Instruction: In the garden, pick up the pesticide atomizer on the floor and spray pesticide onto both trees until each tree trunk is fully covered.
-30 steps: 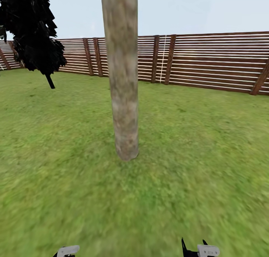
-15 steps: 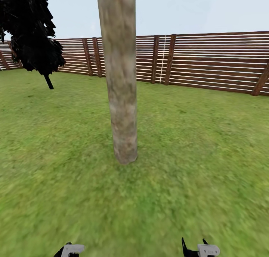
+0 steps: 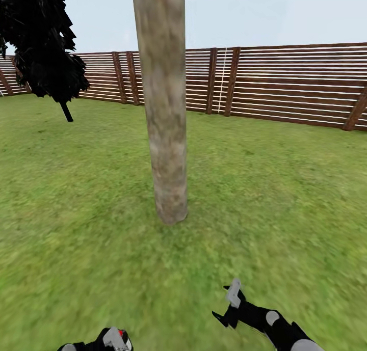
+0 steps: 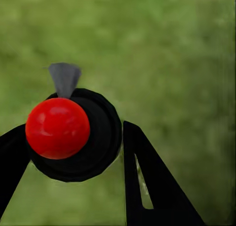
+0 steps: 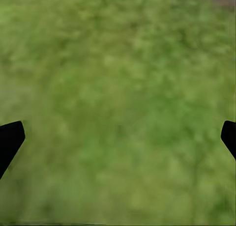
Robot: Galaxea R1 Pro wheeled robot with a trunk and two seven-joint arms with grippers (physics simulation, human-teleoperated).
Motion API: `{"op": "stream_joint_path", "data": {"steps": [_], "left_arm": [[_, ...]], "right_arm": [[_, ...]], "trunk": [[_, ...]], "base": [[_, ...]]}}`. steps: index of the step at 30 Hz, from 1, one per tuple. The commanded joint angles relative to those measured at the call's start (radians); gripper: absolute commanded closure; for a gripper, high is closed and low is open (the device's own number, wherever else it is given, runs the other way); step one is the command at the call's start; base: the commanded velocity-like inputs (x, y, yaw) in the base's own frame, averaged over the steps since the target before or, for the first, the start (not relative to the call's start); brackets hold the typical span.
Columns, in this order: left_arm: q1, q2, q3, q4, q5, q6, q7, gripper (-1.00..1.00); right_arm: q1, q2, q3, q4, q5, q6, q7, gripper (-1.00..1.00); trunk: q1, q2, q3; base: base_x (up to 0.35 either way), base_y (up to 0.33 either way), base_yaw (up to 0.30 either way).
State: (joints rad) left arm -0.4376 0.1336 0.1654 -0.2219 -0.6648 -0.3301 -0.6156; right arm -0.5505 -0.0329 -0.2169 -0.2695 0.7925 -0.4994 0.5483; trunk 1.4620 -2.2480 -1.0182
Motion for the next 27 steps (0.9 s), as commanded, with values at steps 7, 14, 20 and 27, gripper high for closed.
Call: {"op": "stream_joint_path", "data": {"steps": [7, 14, 20, 27], "left_arm": [[-0.015, -0.014, -0.001, -0.077, -0.14, 0.041, -0.152, 1.0], [-0.015, -0.015, -0.002, -0.109, -0.222, 0.081, -0.205, 1.0], [-0.015, -0.045, -0.001, -0.202, -0.245, 0.102, -0.27, 1.0], [-0.026, -0.131, -0.019, -0.206, -0.349, 0.125, -0.271, 1.0]], "right_arm": [[-0.042, 0.068, 0.001, -0.066, 0.054, 0.098, 0.177, -1.0], [-0.043, 0.088, 0.002, -0.073, 0.16, 0.099, 0.23, 1.0], [-0.044, 0.125, 0.002, -0.127, 0.225, 0.1, 0.357, 1.0], [-0.047, 0.171, 0.002, -0.138, 0.232, 0.101, 0.384, 1.0]], "trunk": [[0.0, 0.0, 0.0], [0.0, 0.0, 0.0], [0.0, 0.0, 0.0], [0.0, 0.0, 0.0]], "base": [[0.0, 0.0, 0.0], [0.0, 0.0, 0.0], [0.0, 0.0, 0.0], [0.0, 0.0, 0.0]]}}
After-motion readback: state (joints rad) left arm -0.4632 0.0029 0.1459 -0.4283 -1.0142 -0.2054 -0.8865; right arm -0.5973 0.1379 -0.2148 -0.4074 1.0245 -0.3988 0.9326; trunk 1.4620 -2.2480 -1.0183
